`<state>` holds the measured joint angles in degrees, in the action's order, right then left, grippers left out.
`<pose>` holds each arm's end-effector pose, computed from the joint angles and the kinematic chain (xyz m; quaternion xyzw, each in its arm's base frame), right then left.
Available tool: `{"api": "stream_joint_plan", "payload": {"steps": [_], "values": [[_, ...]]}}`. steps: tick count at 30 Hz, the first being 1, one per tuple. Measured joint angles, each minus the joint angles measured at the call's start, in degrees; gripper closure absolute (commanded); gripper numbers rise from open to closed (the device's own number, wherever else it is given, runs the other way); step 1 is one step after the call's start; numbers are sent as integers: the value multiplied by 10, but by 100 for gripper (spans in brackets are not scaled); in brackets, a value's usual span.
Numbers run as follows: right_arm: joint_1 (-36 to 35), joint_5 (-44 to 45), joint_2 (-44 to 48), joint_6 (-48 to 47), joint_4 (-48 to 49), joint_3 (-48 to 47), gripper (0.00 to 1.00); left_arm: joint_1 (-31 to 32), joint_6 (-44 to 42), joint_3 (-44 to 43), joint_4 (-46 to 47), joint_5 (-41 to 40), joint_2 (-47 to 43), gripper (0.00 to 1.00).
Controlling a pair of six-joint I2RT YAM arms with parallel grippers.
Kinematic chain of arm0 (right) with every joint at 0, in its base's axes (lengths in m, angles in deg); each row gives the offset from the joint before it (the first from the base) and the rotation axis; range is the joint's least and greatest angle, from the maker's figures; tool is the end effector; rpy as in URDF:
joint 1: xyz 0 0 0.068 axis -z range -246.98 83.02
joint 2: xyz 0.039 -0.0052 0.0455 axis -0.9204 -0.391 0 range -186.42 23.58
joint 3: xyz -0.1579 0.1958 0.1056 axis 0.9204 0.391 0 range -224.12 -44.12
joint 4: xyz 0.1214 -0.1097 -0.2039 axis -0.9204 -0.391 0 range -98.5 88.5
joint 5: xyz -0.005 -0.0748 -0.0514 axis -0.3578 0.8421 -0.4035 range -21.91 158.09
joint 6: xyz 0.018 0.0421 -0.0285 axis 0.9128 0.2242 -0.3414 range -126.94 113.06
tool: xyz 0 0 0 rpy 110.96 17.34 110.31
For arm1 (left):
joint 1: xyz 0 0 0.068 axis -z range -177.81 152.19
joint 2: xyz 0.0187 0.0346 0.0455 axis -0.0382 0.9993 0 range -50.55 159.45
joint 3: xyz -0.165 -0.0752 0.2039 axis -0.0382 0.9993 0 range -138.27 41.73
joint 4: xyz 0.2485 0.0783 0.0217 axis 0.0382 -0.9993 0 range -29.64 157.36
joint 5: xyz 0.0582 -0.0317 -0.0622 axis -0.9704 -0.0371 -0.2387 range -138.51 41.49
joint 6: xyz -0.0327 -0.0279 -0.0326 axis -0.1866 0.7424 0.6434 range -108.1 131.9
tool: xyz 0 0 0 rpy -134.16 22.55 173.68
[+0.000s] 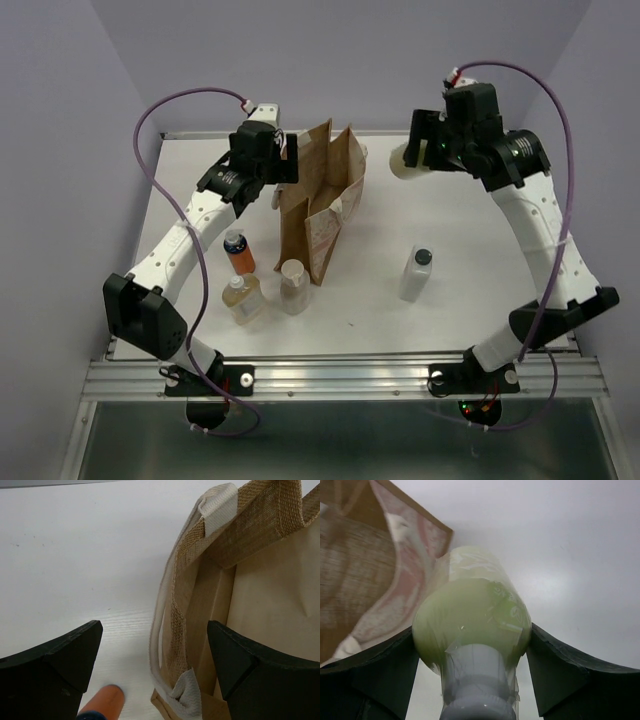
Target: Place the personal care products into the canvas bag
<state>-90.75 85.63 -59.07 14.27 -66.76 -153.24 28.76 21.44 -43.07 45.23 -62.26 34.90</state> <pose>0.2449 0.0962 0.4705 0.0460 0.8925 0.0363 0.4472 0.3121 -0.1468 0.3918 0.0569 0.8276 -0.0755 0.5533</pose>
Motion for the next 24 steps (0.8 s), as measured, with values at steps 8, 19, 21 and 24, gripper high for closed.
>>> {"api": "stream_joint_plan", "payload": {"steps": [8, 19, 21, 24], "values": [[-89, -145, -202, -69, 80, -238, 99, 0, 9, 0, 0, 11, 12, 38], [-153, -208, -295, -81, 104, -238, 99, 0, 24, 0, 7, 33, 12, 86], [-153, -192, -295, -82, 100, -226, 99, 0, 26, 0, 12, 34, 13, 89], [-152, -175, -295, -84, 99, -212, 99, 0, 30, 0, 16, 35, 16, 100]]}}
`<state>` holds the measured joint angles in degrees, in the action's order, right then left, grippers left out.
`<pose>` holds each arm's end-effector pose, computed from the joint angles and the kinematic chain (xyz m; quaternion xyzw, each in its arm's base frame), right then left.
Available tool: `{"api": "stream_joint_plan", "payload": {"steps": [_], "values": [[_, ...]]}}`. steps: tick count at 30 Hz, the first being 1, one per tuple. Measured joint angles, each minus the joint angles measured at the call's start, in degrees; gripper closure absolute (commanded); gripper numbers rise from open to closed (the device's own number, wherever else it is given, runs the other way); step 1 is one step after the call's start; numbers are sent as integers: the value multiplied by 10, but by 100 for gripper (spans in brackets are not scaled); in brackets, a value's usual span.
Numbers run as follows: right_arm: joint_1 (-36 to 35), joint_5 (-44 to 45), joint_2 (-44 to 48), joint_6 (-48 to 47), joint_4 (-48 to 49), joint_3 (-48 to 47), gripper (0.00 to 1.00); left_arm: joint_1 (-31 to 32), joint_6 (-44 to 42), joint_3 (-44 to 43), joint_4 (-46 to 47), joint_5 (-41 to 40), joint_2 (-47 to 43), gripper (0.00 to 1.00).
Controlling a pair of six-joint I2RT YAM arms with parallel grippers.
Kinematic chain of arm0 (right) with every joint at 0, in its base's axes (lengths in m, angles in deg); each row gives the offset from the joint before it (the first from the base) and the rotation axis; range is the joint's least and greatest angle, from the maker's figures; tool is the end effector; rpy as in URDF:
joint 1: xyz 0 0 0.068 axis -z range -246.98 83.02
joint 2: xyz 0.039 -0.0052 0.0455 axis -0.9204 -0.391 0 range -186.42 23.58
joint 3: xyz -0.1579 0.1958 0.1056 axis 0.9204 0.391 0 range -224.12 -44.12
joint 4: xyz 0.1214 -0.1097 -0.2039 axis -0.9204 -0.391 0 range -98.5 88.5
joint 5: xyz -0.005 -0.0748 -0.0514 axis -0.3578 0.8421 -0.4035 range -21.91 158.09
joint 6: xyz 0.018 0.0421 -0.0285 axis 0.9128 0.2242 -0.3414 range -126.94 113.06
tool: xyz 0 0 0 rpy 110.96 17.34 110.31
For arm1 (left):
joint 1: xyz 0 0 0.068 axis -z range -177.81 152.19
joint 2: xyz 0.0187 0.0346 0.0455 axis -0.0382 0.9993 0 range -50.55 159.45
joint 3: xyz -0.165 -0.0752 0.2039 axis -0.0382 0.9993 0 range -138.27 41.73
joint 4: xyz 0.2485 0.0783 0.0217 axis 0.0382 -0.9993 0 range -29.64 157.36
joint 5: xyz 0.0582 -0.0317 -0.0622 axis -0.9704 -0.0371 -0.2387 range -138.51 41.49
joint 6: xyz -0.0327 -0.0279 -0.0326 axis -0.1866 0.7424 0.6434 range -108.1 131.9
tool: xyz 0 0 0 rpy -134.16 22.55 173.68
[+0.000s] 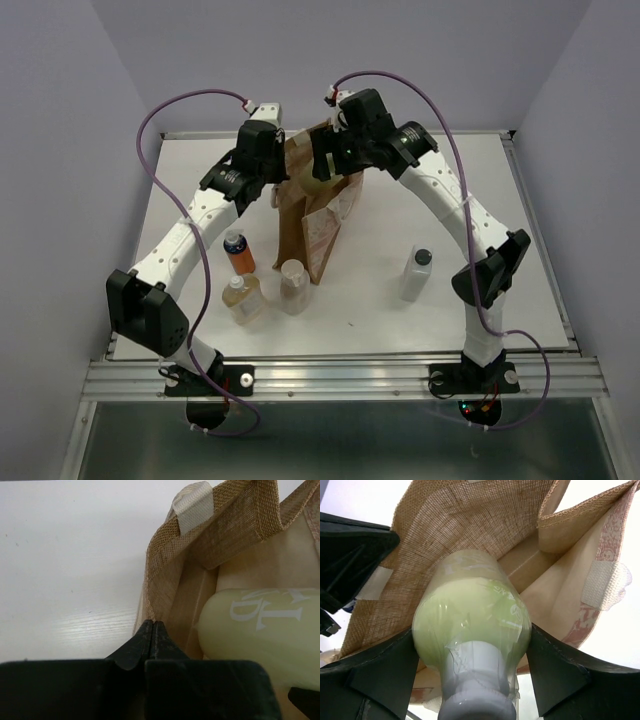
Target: Place the personal care products into the canvas bag
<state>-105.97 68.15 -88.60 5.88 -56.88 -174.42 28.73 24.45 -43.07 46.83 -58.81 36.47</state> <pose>0.3273 0.2650 0.4247 -0.2026 0.8727 0.1936 0.3998 0.3194 -0.1525 0.3854 0.0517 0.8293 -0.1140 0.5447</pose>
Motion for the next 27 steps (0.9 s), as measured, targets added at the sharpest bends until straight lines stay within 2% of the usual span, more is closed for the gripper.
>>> {"api": "stream_joint_plan", "payload": {"steps": [6, 16, 23, 27], "values": [[2, -26, -23, -12, 2, 0, 99, 0, 6, 0, 8, 6, 2, 100], [-14, -80, -176, -32, -43, -39, 99, -4, 2, 23, 45, 27, 1, 100], [-12, -91, -193, -39, -70, -45, 99, -2, -1, 31, 60, 47, -5, 100], [-12, -126, -193, -51, -74, -45, 99, -3, 0, 34, 62, 47, -7, 100]]}}
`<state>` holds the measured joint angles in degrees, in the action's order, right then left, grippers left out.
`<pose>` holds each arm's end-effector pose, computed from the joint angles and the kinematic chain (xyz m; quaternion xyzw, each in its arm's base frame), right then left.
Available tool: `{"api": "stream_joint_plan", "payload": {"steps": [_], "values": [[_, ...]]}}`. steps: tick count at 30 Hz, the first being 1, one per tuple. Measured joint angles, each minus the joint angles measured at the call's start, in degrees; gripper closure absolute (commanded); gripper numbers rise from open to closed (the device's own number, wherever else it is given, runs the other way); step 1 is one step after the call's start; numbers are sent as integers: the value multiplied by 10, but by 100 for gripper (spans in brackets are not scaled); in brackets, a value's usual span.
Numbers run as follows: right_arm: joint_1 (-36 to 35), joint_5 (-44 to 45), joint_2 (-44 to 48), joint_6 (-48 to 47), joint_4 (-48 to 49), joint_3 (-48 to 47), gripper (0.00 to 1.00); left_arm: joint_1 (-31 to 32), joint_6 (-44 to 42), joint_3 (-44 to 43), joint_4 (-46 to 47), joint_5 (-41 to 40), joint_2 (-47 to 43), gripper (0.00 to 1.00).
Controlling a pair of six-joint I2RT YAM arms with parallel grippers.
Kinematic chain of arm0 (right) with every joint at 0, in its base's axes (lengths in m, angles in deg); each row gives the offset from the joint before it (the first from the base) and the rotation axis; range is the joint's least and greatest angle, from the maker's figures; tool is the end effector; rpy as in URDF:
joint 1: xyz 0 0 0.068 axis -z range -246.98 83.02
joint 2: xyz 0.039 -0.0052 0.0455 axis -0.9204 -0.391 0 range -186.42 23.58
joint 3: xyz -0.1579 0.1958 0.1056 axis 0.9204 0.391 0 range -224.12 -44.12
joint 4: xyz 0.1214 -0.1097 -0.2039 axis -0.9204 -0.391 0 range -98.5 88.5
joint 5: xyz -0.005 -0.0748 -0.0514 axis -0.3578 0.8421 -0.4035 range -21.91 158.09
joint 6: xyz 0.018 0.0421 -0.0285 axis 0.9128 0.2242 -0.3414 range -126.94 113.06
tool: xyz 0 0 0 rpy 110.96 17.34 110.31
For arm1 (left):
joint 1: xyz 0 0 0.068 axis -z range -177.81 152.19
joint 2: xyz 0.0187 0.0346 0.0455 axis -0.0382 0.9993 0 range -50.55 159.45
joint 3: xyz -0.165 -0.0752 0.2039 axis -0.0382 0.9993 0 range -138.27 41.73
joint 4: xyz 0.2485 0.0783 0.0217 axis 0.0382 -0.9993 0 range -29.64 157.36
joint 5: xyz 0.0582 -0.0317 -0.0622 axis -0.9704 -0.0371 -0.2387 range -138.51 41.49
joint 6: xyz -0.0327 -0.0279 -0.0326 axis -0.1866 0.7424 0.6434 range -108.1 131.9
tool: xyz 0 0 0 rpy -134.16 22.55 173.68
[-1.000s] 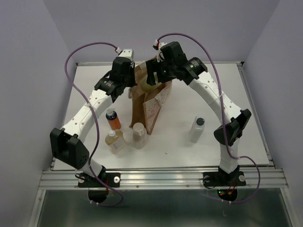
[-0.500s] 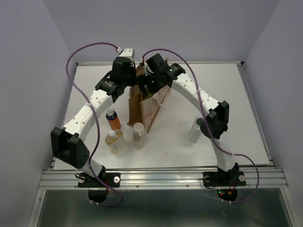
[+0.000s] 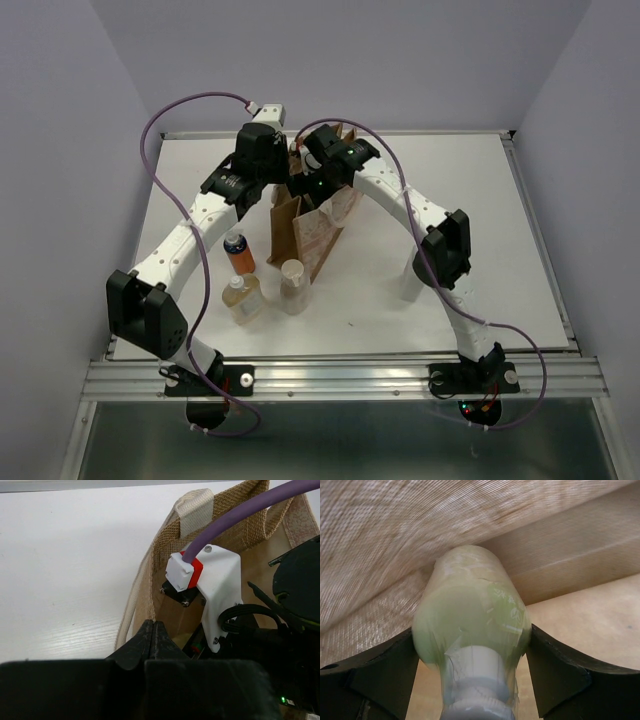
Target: Place the personal care products into the canvas bag
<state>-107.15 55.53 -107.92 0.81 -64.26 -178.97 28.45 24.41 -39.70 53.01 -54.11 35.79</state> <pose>0.3704 0.3229 0.2917 -0.2954 0.9126 0.2029 0.1968 0.3205 -0.1543 0.3796 0.0694 0.8121 -0.1543 0.5585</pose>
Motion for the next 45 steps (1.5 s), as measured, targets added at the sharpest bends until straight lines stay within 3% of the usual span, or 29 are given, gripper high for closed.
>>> {"api": "stream_joint_plan", "payload": {"steps": [16, 19, 27, 29, 30, 33, 38, 41, 45], "values": [[-21, 7, 9, -59, -19, 57, 99, -1, 49, 1, -7, -37, 0, 100], [-23, 10, 9, -67, -21, 66, 96, -1, 58, 4, -6, -41, -1, 100], [-23, 6, 9, -80, -18, 72, 68, -1, 68, 5, -6, -49, -1, 100], [-23, 5, 9, -82, -17, 72, 51, -1, 69, 7, -5, -50, -2, 100], [-23, 3, 9, -83, -17, 72, 37, -1, 70, 9, -3, -51, -3, 100], [-23, 4, 9, -83, -17, 72, 25, -1, 70, 11, -1, -51, -5, 100], [-25, 17, 11, -73, -17, 72, 15, -1, 71, 12, 0, -51, -5, 100], [-30, 40, 13, -57, -20, 69, 0, -1, 70, 12, -1, -51, -5, 100], [-35, 85, 20, -41, -25, 44, 0, -1, 71, 12, 0, -47, -5, 100]]}}
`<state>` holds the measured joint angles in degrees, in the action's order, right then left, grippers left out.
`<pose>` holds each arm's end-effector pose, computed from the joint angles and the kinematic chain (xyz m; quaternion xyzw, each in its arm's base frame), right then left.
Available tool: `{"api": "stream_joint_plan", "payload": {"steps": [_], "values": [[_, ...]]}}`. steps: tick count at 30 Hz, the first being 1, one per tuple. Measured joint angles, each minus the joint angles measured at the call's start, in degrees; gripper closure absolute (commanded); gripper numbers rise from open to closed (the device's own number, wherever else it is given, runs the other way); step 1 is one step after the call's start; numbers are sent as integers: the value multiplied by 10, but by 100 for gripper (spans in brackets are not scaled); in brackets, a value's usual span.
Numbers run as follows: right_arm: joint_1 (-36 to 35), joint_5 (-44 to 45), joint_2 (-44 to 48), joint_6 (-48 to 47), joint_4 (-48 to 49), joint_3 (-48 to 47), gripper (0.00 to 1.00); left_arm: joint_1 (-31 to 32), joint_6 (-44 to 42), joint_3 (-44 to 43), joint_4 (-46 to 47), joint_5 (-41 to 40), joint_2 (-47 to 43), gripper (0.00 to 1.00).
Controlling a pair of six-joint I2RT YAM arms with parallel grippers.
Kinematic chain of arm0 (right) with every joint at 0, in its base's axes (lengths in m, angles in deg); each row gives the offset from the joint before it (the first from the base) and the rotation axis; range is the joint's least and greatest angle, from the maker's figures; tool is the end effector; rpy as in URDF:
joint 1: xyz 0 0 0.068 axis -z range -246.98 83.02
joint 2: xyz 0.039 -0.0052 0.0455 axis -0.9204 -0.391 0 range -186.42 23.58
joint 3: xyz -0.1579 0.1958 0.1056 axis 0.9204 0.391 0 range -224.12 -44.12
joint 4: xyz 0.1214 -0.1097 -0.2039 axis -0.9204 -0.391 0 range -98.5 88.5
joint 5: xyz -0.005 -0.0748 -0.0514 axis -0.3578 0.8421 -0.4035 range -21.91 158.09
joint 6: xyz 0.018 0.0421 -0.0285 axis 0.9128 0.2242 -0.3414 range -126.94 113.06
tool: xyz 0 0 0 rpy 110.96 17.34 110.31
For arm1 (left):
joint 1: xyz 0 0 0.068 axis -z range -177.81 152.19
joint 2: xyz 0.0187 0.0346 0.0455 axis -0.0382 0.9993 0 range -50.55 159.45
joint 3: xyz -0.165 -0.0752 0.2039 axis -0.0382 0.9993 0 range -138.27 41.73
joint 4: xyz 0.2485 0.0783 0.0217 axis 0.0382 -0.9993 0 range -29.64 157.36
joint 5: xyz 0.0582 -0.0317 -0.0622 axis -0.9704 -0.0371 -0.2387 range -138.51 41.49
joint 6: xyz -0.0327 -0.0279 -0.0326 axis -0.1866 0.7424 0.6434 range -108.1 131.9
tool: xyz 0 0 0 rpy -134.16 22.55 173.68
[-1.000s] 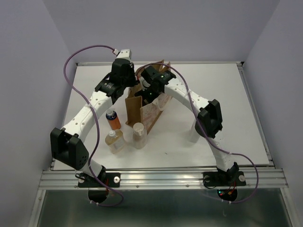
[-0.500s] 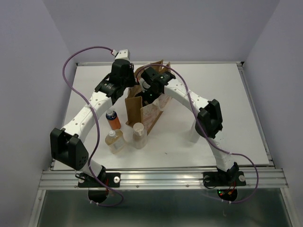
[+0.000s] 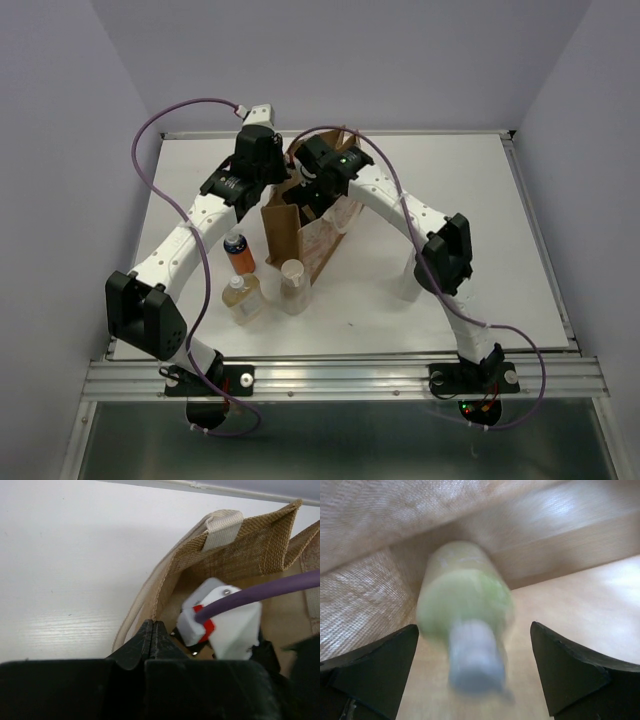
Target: Place the personal care products into the canvas bag
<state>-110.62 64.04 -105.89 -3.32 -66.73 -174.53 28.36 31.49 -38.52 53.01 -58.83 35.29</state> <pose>0.3451 0.3326 0.2826 -0.3408 0.9128 0.1207 0.1899 0.3196 -0.1500 0.3754 -0.0047 0.8172 -0.1544 0.5552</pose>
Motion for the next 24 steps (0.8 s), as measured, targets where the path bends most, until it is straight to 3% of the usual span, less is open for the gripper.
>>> {"api": "stream_joint_plan", "payload": {"steps": [8, 12, 18, 24], "values": [[-7, 125, 127, 9, 1, -8, 0, -1, 10, -1, 18, 10, -11, 100], [-11, 169, 210, 27, 61, -7, 0, 3, 8, 0, 8, 11, -7, 100], [-11, 210, 344, 56, 134, 43, 0, 4, 5, 0, 7, 8, -7, 100], [-11, 272, 426, 135, 122, 151, 0, 4, 5, 0, 5, -5, -5, 100]]}}
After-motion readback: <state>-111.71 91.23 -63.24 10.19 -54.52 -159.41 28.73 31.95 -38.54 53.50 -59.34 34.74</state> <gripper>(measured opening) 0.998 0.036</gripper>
